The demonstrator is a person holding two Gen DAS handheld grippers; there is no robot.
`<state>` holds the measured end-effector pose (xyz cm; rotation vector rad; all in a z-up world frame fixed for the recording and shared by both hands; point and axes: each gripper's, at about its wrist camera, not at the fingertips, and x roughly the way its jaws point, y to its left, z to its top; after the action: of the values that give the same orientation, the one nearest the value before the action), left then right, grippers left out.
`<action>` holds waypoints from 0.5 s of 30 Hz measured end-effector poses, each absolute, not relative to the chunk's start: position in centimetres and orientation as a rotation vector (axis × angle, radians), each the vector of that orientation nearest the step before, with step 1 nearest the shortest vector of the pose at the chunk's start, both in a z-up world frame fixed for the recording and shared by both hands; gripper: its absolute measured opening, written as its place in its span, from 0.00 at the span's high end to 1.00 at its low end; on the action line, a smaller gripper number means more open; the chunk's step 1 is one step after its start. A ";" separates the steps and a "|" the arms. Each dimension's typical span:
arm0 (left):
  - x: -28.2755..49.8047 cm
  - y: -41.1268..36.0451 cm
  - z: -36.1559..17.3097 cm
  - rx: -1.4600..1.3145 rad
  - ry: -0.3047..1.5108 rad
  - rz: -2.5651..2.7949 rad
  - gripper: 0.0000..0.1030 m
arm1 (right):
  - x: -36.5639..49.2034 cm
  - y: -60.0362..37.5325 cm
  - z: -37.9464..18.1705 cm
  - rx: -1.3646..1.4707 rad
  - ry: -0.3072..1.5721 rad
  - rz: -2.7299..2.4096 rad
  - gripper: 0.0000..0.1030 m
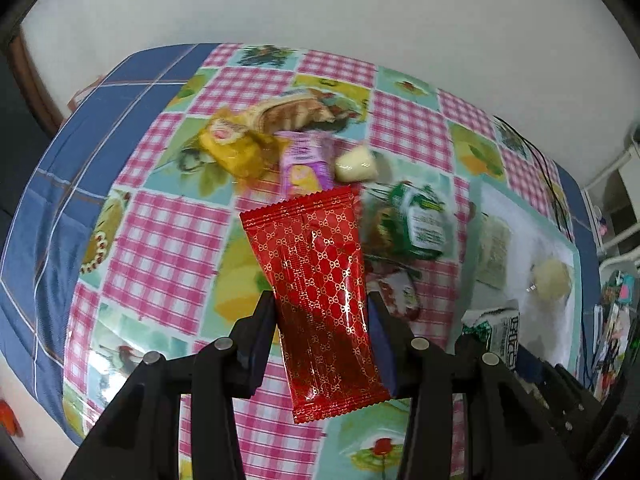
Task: Organize snacks
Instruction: 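Lift the chip bag and red wrapper and carry them toward the tray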
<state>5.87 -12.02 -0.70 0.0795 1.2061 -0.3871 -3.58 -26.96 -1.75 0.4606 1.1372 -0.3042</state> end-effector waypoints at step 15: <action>0.5 -20.7 -0.9 0.245 1.175 -0.573 0.55 | -9.0 -35.3 -1.7 0.617 1.100 -0.486 0.48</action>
<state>0.52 -20.71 -0.87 0.2445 1.1745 -0.5732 -8.98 -35.29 -1.71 0.6172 1.1000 -0.4863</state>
